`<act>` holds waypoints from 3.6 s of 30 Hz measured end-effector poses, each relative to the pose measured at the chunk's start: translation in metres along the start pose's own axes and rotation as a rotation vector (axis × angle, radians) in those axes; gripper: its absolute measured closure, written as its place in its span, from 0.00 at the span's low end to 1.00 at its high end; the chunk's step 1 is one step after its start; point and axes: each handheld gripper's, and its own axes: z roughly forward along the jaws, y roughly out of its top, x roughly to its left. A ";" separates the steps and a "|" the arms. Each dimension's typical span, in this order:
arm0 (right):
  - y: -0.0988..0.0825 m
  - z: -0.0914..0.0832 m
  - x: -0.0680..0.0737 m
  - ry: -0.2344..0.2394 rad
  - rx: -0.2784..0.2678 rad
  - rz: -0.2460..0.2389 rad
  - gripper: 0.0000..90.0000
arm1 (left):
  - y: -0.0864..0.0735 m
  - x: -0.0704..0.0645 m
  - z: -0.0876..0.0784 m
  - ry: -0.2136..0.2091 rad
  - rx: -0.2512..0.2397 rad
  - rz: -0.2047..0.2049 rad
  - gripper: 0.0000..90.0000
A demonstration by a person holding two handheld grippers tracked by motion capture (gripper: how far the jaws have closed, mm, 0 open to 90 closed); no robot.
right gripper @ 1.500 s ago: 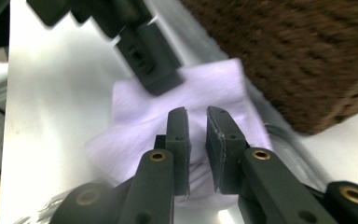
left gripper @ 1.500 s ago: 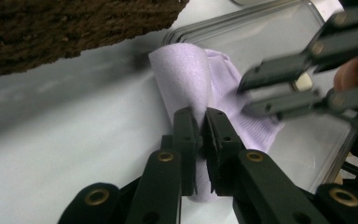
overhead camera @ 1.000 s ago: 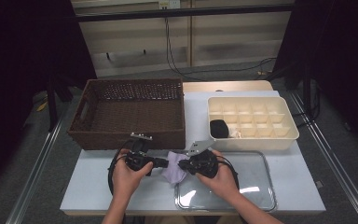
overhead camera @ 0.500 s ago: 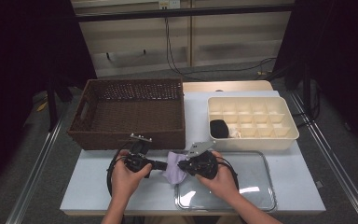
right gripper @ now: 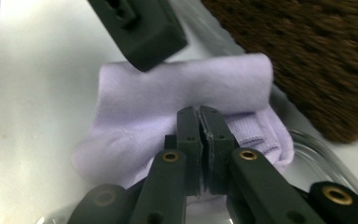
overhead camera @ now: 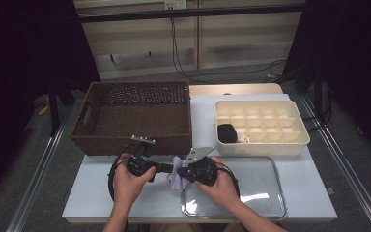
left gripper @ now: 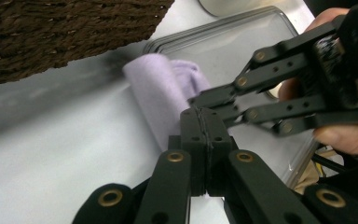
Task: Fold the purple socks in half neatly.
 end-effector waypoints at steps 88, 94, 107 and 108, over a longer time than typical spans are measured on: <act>-0.007 -0.026 -0.039 -0.033 -0.052 0.193 0.75 | -0.013 -0.022 0.046 0.026 0.025 0.106 1.00; -0.005 -0.029 -0.039 -0.017 -0.074 0.261 0.67 | -0.014 -0.023 0.046 0.034 0.022 0.101 1.00; -0.014 -0.020 -0.045 0.034 -0.044 0.428 0.59 | -0.014 -0.023 0.046 0.036 0.020 0.101 1.00; -0.016 -0.019 -0.046 0.038 -0.044 0.439 0.58 | -0.015 -0.023 0.046 0.033 0.018 0.100 1.00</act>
